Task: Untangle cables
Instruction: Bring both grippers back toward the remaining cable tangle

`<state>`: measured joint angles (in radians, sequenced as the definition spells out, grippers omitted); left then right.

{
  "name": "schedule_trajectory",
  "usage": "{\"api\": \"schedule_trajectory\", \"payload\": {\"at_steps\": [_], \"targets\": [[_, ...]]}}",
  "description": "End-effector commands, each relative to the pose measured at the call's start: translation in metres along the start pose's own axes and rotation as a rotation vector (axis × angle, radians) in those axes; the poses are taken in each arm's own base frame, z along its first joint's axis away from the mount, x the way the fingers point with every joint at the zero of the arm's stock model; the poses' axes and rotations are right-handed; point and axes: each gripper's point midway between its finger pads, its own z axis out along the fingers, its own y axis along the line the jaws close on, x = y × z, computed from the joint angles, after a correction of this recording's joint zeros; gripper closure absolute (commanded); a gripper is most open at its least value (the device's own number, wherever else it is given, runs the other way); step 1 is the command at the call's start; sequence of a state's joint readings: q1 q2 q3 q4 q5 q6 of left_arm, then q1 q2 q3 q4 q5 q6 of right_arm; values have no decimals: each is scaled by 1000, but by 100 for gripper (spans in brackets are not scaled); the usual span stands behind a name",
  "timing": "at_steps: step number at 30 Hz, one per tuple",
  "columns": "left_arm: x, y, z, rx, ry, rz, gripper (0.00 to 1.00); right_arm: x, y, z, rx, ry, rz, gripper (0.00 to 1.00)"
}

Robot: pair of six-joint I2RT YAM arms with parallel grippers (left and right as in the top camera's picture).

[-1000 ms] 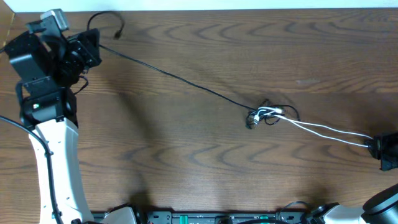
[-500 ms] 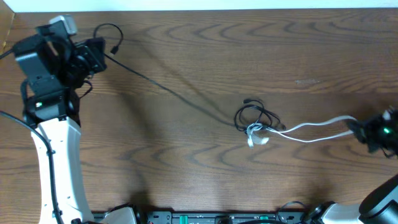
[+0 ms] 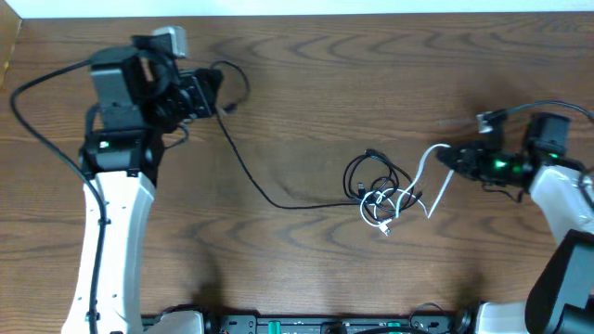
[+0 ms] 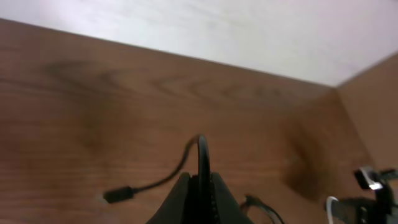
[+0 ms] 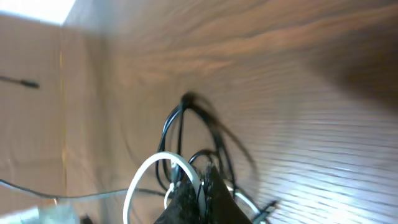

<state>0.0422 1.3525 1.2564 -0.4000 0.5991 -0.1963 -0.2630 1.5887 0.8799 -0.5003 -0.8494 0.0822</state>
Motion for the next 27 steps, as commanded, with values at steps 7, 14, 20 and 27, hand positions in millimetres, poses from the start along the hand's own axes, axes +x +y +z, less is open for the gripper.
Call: {"api": "schedule_trajectory", "payload": {"at_steps": [7, 14, 20, 27], "targets": [[34, -31, 13, 55, 125, 46, 92, 18, -40, 1, 283, 53, 112, 99], [66, -49, 21, 94, 218, 86, 92, 28, -45, -2, 321, 77, 173, 46], [91, -57, 29, 120, 278, 118, 90, 18, -6, 7, 83, 69, 85, 21], [103, -56, 35, 119, 314, 125, 90, -2, 27, 5, -86, 1, -77, 2]]}}
